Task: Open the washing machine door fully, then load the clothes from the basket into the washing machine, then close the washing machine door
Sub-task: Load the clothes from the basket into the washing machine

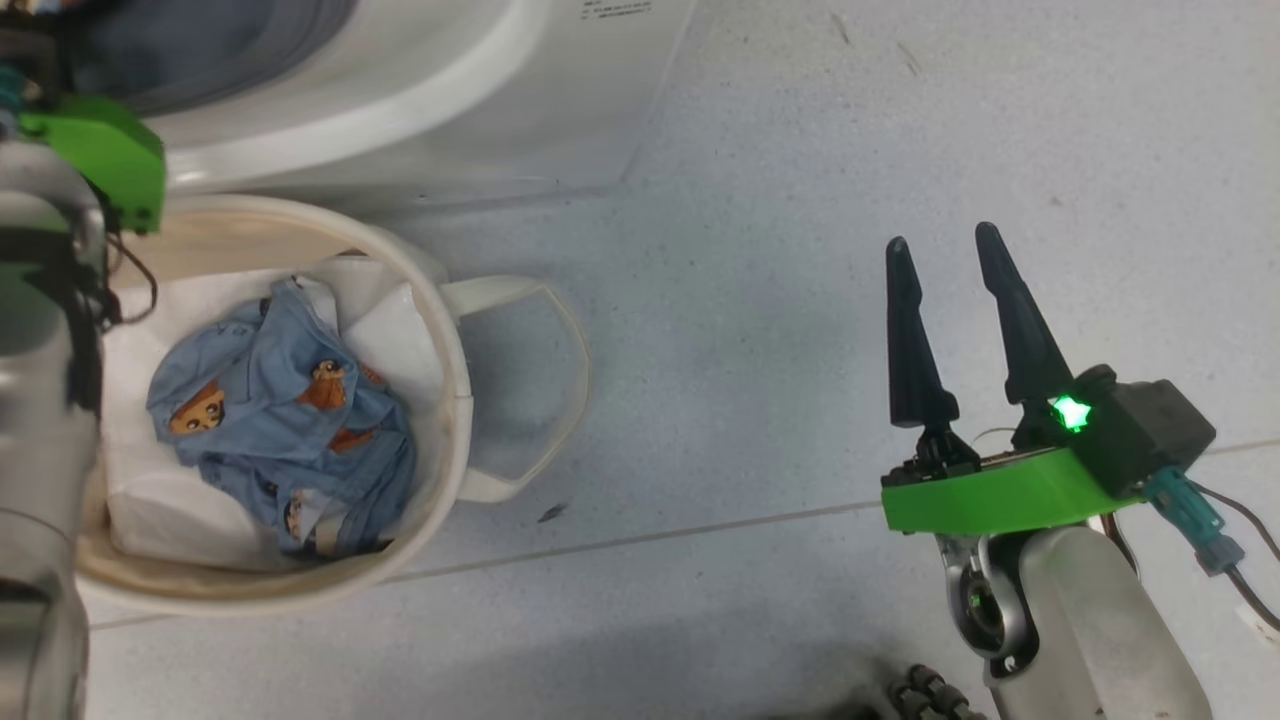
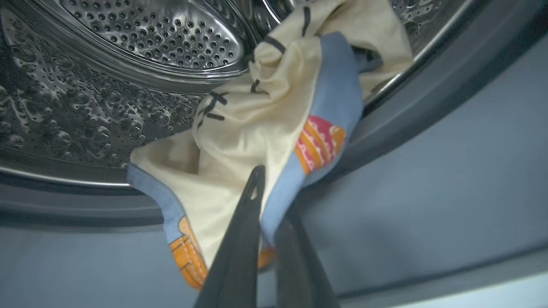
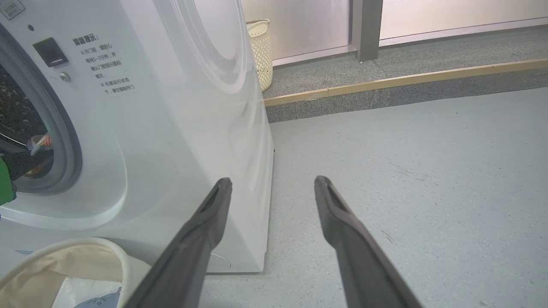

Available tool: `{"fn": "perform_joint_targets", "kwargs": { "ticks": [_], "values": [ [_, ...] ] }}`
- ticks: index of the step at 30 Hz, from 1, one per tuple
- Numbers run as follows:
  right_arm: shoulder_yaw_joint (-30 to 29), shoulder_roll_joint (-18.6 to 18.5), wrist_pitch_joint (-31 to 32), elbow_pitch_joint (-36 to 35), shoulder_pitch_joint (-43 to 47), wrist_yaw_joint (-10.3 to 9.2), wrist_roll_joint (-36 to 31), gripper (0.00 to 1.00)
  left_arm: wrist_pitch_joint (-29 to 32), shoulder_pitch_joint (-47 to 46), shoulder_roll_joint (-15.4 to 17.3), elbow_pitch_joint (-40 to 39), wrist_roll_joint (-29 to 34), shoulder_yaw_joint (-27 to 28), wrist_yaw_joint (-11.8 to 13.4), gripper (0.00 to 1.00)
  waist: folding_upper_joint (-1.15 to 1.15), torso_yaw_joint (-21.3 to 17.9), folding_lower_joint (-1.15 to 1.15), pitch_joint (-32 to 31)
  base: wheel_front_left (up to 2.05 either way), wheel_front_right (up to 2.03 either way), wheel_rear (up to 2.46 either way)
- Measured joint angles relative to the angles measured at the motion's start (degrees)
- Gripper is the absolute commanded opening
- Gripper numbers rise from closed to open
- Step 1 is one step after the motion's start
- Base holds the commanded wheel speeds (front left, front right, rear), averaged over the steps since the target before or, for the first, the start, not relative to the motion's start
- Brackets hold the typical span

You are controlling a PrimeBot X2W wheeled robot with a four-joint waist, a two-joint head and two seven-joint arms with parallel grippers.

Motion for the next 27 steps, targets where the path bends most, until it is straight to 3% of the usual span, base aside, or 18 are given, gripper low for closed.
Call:
{"fn": "perform_joint_targets", "kwargs": {
  "ticks": [9, 15, 21, 24, 25, 27],
  "values": [
    [0.1, 0.0, 0.0, -1.2, -0.4, 0.0, 0.0, 1.0, 0.0, -9.3, 2.8, -4.0, -2.3, 1.5, -0.4, 0.0, 0.0, -0.7, 0.0, 3.5, 0.0, 0.0, 0.0],
    [0.3, 0.0, 0.0, -1.9, -1.7, 0.0, 0.0, 1.0, 0.0, -15.0, 3.3, -8.4, -2.4, 1.2, 0.6, 0.0, 0.0, -1.2, 0.0, 6.5, 0.0, 0.0, 0.0],
    [0.7, 0.0, 0.0, -2.4, -2.5, 0.0, -0.1, 1.0, 0.0, -20.0, 3.3, -3.5, -2.9, 1.2, 2.1, 0.0, 0.0, -1.5, 0.0, 10.2, 0.0, 0.0, 0.0],
    [0.6, 0.0, 0.0, -2.5, -2.5, 0.0, -0.1, 1.0, 0.0, -21.2, 2.9, 0.3, -3.7, 1.3, 1.2, 0.0, 0.0, -1.7, 0.01, 11.0, 0.0, 0.0, 0.0],
    [0.5, 0.0, 0.0, -2.5, -2.5, 0.0, -0.2, 1.0, 0.0, -21.1, 2.8, 1.3, -4.2, 1.5, 1.1, 1.0, 0.0, -1.6, 0.0, 11.0, 0.0, 0.0, 0.0],
    [0.4, 0.0, 0.0, -2.5, -2.5, 0.0, -0.5, 1.0, 0.0, -21.1, 2.7, 1.9, -4.7, 1.6, 1.1, 1.0, 0.0, -1.4, 0.0, 10.9, 0.0, 0.0, 0.0]
  ]
}}
